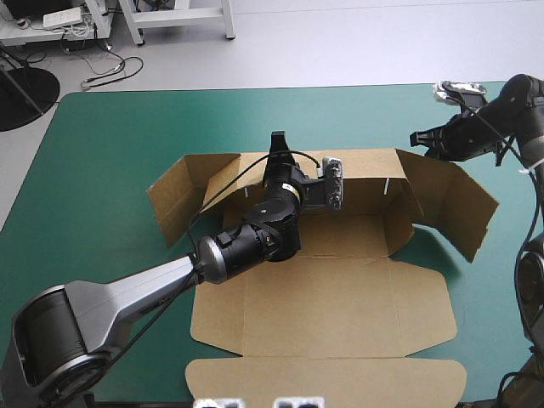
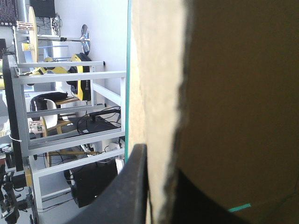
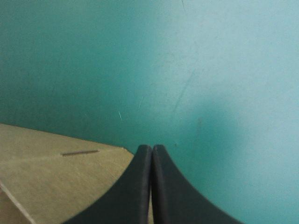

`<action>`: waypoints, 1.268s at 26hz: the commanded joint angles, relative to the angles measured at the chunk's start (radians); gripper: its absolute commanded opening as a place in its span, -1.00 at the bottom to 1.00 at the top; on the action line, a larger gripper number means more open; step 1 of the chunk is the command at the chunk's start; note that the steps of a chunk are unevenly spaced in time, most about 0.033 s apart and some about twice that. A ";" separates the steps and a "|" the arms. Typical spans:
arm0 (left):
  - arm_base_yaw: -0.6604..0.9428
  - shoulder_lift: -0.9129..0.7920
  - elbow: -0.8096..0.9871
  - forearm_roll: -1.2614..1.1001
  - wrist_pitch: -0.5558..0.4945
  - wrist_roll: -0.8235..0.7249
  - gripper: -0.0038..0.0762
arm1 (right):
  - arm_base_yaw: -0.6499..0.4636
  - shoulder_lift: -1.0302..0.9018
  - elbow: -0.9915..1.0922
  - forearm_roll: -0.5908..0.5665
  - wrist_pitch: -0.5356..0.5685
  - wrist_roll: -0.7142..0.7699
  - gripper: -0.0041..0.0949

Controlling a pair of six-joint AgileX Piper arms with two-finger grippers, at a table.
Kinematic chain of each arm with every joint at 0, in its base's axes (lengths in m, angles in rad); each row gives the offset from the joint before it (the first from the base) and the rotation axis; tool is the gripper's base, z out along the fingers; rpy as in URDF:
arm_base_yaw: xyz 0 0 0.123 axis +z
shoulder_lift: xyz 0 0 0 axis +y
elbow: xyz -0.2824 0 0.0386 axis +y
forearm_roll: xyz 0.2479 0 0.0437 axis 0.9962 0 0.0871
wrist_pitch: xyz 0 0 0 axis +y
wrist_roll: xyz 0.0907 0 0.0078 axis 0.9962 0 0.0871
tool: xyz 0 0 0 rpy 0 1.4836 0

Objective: Fold the box

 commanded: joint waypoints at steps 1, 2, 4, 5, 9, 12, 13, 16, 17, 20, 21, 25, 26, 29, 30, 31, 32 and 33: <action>-0.006 -0.032 -0.007 -0.068 0.044 -0.006 -0.93 | 0.001 -0.094 0.051 0.020 0.004 -0.056 -0.96; -0.006 -0.032 -0.007 -0.068 0.046 -0.004 -0.93 | 0.001 -0.105 0.070 0.020 -0.003 -0.062 -0.96; -0.006 -0.032 -0.007 -0.068 0.051 -0.003 -0.93 | 0.001 -0.136 0.115 0.030 -0.031 -0.068 -0.96; -0.006 -0.032 -0.007 -0.068 0.054 -0.003 -0.93 | 0.001 -0.153 0.139 0.039 -0.050 -0.077 -0.96; -0.006 -0.026 -0.007 -0.082 0.057 0.021 -0.93 | 0.001 -0.214 0.237 0.114 -0.121 -0.135 -0.96; -0.006 -0.007 -0.007 -0.082 0.077 0.028 -0.93 | 0.001 -0.268 0.336 0.163 -0.196 -0.182 -0.96; -0.006 -0.004 -0.007 -0.082 0.081 0.028 -0.93 | 0.001 -0.286 0.368 0.173 -0.223 -0.197 -0.96; -0.006 0.005 -0.007 -0.087 0.090 0.028 -0.93 | 0.001 -0.342 0.466 0.202 -0.295 -0.248 -0.96; -0.006 0.007 -0.007 -0.090 0.090 0.028 -0.93 | 0.001 -0.362 0.492 0.214 -0.311 -0.266 -0.96; -0.006 0.009 -0.007 -0.105 0.088 0.021 -0.93 | 0.001 -0.437 0.613 0.329 -0.389 -0.362 -0.96; -0.006 0.009 -0.007 -0.105 0.088 0.021 -0.93 | 0.001 -0.455 0.641 0.370 -0.406 -0.395 -0.96; -0.006 0.009 -0.007 -0.107 0.088 0.021 -0.93 | 0.001 -0.542 0.769 0.519 -0.455 -0.565 -0.96; -0.006 0.009 -0.007 -0.109 0.088 0.021 -0.93 | 0.001 -0.560 0.798 0.543 -0.456 -0.607 -0.96; -0.006 0.009 -0.007 -0.123 0.086 0.021 -0.93 | 0.001 -0.569 0.832 0.581 -0.454 -0.675 -0.96; -0.006 0.009 -0.007 -0.126 0.084 0.021 -0.93 | 0.001 -0.569 0.839 0.584 -0.450 -0.693 -0.96; -0.006 0.009 -0.007 -0.129 0.083 0.021 -0.93 | 0.001 -0.564 0.839 0.582 -0.442 -0.710 -0.95; -0.006 0.009 -0.007 -0.132 0.080 0.021 -0.93 | 0.001 -0.562 0.839 0.580 -0.433 -0.729 -0.95; -0.006 0.009 -0.007 -0.132 0.081 0.021 -0.93 | 0.001 -0.560 0.839 0.580 -0.428 -0.745 -0.95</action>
